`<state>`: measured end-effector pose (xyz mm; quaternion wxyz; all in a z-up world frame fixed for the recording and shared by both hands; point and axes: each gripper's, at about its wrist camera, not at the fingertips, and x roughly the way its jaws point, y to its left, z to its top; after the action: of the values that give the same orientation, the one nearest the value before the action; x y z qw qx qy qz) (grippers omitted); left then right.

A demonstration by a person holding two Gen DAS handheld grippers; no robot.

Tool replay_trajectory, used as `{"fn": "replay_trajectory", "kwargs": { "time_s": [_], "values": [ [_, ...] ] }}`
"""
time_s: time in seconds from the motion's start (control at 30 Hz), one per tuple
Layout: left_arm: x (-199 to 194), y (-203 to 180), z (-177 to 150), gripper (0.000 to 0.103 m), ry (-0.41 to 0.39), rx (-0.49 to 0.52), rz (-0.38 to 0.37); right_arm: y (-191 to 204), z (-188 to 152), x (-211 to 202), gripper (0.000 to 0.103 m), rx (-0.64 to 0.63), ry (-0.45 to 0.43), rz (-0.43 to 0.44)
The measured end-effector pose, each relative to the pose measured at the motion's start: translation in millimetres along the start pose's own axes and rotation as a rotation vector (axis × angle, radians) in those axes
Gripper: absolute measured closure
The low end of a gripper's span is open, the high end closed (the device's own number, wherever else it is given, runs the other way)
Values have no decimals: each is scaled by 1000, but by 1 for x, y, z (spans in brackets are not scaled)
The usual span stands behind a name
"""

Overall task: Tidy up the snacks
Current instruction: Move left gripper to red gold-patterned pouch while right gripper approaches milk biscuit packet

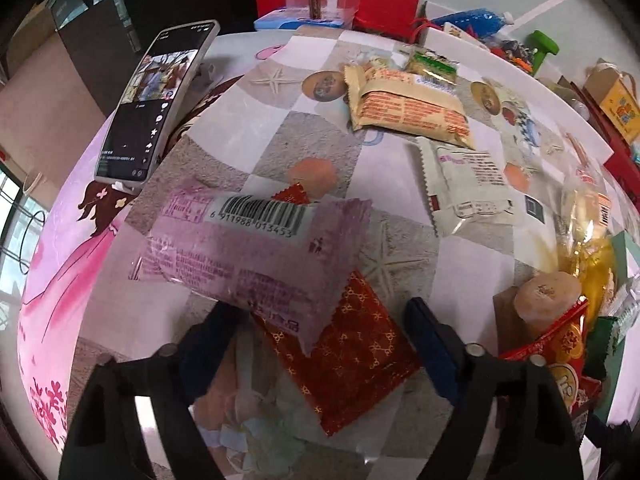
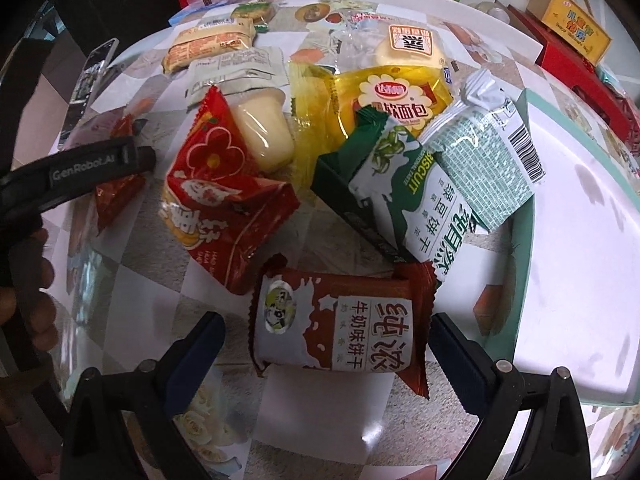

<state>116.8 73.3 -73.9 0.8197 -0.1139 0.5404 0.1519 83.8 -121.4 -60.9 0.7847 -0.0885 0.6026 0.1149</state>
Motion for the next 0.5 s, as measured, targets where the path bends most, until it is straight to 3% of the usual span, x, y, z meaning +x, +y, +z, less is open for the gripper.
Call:
{"fn": "replay_trajectory", "kwargs": {
  "time_s": [0.17,0.37,0.5],
  "values": [
    [-5,-4,-9,23,-14,25,-19,1,-1,4,3,-2,-8,-10],
    [-11,-2,-15,23,-16,47,-36,-8,-4,2,11,-9,-16,-35],
    [-15,-5,-16,31,-24,65,-46,-7,-8,-5,18,-9,-19,-39]
  ]
}}
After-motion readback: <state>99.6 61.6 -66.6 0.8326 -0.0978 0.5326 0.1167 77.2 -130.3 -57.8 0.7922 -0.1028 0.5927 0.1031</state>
